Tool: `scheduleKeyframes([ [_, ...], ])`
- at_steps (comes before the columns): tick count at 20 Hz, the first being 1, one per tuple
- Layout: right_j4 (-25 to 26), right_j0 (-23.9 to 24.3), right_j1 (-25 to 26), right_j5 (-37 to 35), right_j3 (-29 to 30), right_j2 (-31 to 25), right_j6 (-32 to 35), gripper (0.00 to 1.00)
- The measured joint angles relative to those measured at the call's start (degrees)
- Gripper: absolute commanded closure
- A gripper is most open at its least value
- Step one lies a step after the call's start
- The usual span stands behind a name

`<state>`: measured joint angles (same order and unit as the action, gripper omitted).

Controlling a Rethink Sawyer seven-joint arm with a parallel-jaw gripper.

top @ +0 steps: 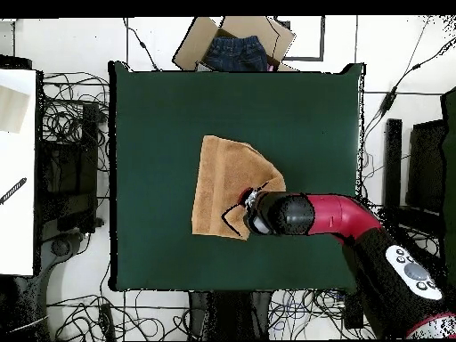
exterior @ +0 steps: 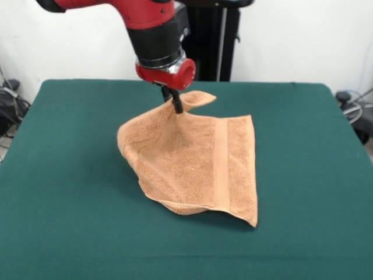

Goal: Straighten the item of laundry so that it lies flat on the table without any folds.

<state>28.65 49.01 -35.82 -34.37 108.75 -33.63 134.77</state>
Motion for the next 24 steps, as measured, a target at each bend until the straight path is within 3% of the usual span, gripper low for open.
scheduleKeyframes([
  [5, 1.19, 0.90, 1.13, -0.11, -0.28, -0.52, -0.85, 1.00],
  [13, 1.71, 3.03, 1.27, -4.21, -0.60, -1.93, -7.97, 1.00],
  [24, -0.22, 3.59, -4.68, -14.03, -0.83, -2.30, -15.22, 1.00],
])
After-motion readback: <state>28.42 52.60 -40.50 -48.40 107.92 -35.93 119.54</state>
